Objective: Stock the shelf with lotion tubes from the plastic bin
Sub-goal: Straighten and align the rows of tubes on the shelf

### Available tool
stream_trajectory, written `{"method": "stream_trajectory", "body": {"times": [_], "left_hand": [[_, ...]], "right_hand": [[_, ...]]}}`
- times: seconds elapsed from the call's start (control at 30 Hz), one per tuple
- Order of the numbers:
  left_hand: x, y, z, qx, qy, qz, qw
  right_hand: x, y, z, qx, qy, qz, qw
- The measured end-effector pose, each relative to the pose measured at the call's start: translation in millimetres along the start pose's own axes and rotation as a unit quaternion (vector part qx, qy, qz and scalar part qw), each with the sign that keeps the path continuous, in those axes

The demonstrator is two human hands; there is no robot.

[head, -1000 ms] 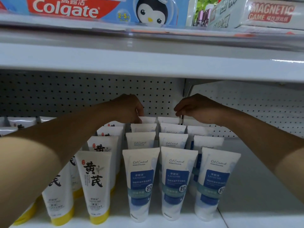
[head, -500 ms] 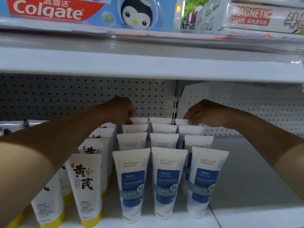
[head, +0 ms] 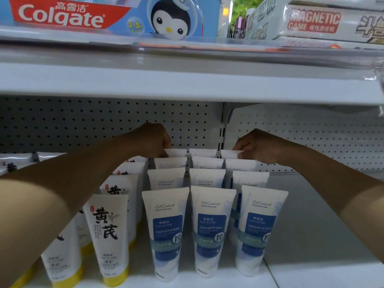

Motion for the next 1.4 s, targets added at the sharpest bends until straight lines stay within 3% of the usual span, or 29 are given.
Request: {"method": "stream_trajectory", "body": {"times": [0.2, 0.3, 0.43, 0.57, 0.67, 0.77, 0.97, 1.1, 1.23, 1.4], "left_hand": [[-1.7, 3.9, 2.2, -0.021, 0.024, -0.017, 0.999], [-8.8, 13.6, -1.0, -0.008, 0.057, -0.05, 0.997], [-18.5, 27.1, -3.7, 0.027, 0.082, -0.096, 0.992], [-19.1, 36.9, -6.6, 0.048, 0.093, -0.078, 0.991], [-16.4, 38.6, -9.3, 0.043, 0.081, -0.062, 0.994], [-13.6, 38.2, -8.5, 0.032, 0.088, -0.055, 0.994], [-13.8, 40.8, -2.4, 0.029, 0.092, -0.037, 0.995], [-8.5, 42.2, -2.5, 0.027, 0.043, 0.002, 0.999], [-2.9, 38.5, -2.1, 0.037, -0.005, 0.011, 0.999], [0.5, 36.7, -0.1, 0.05, -0.006, -0.002, 0.999]], "right_hand": [[-0.5, 1.1, -0.1, 0.011, -0.029, 0.002, 1.0], [-4.6, 4.8, 1.0, 0.006, -0.078, -0.023, 0.997], [-9.5, 17.2, 11.2, -0.046, -0.058, -0.075, 0.994], [-14.4, 21.8, 18.2, -0.051, -0.034, -0.126, 0.99], [-13.0, 14.1, 15.7, 0.013, 0.026, -0.067, 0.997], [-8.2, 6.9, 10.4, 0.043, -0.004, -0.033, 0.999], [1.4, 18.1, 27.9, -0.082, -0.067, -0.107, 0.989], [11.2, 17.9, 48.4, -0.136, -0.006, -0.054, 0.989], [17.5, 14.9, 59.8, -0.121, 0.054, 0.021, 0.991], [23.2, 11.8, 64.0, -0.115, 0.09, 0.035, 0.989]]}}
Point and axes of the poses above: each hand's wrist, its own y-axis away from the middle knuckle, its own x-axis out of the palm, z = x × y, the point moved 2 cm from there along -y, towards the middle knuckle, and after that the axes turned 4 degrees about z, right-handed, at the moved point
